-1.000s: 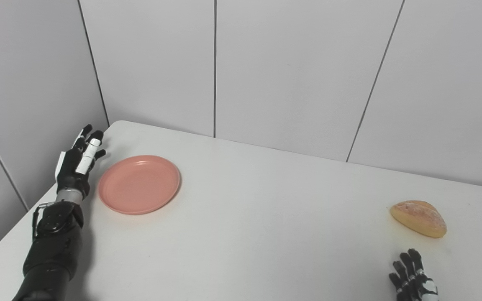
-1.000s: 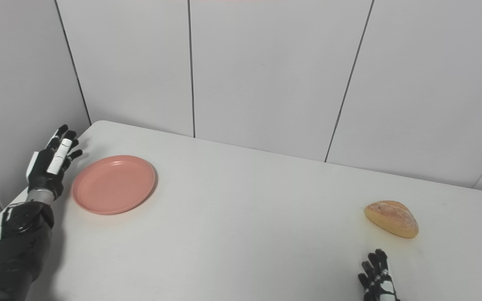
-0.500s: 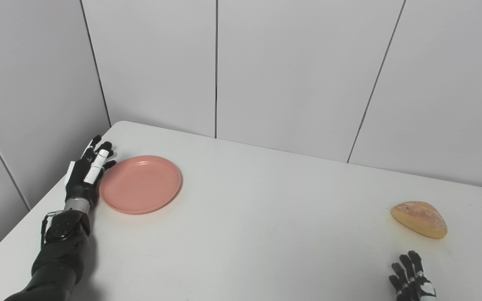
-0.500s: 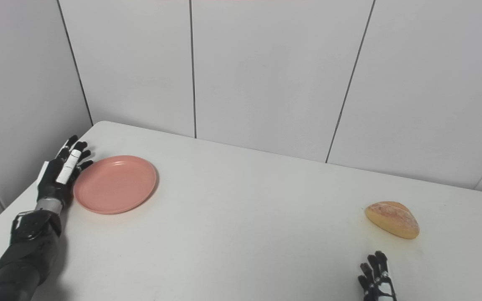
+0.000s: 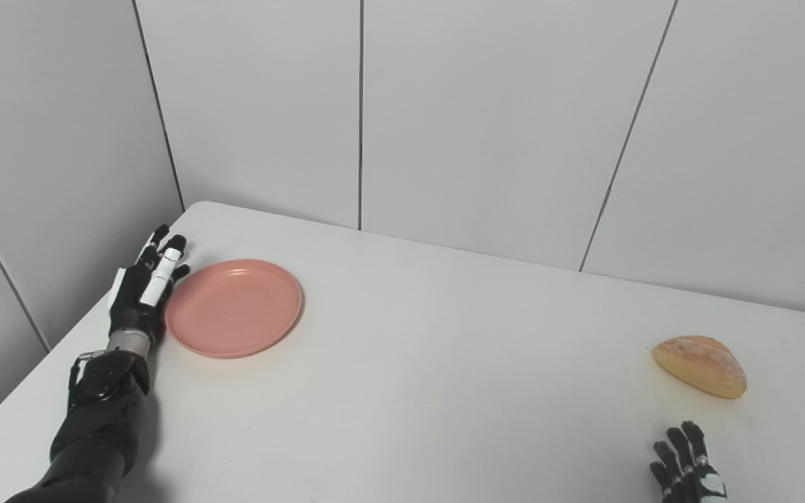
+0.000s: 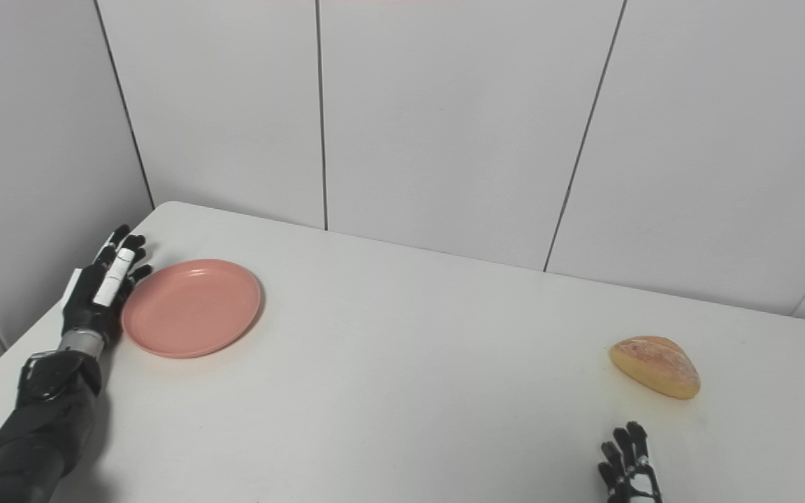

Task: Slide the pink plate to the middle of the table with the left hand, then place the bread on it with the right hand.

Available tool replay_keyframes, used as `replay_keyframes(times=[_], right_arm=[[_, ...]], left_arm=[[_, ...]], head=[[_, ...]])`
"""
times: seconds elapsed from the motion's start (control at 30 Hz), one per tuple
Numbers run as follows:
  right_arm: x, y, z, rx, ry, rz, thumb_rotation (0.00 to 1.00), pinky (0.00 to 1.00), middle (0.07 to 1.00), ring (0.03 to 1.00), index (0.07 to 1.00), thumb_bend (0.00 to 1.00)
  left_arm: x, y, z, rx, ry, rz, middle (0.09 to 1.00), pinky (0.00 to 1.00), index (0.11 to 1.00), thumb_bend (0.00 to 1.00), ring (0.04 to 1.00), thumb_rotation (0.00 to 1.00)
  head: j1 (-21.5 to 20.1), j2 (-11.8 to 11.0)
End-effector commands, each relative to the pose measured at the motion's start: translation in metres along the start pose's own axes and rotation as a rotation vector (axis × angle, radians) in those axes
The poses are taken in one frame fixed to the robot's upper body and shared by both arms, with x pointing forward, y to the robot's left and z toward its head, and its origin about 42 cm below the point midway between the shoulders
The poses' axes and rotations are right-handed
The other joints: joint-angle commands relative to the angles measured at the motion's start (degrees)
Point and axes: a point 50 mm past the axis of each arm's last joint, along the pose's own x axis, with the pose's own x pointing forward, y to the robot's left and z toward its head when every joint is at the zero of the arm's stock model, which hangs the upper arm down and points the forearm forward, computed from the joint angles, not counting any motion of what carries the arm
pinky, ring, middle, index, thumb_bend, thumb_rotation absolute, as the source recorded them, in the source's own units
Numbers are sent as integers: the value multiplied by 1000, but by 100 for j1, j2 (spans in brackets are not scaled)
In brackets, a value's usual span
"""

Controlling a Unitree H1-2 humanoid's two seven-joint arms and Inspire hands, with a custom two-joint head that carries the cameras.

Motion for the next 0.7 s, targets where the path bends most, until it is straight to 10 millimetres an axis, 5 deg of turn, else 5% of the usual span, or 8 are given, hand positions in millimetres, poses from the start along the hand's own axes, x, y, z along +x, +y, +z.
replay_keyframes(times=[0.0,0.23,0.67], right_arm=[[-6,-1,-6,8,58,-9,929,1000,981,973,1000,827],[-6,1,-6,6,56,-8,927,1000,982,972,1000,820],[-7,5,-4,5,55,-8,906,1000,973,965,996,836]], left_arm=[[9,-15,12,-8,-38,-52,954,906,959,944,949,698],[5,-31,11,-27,-24,-113,973,898,976,873,965,720],[6,-50,12,-1,14,-205,999,910,1000,940,991,734]], head=[[0,5],[-34,22],[-84,60]])
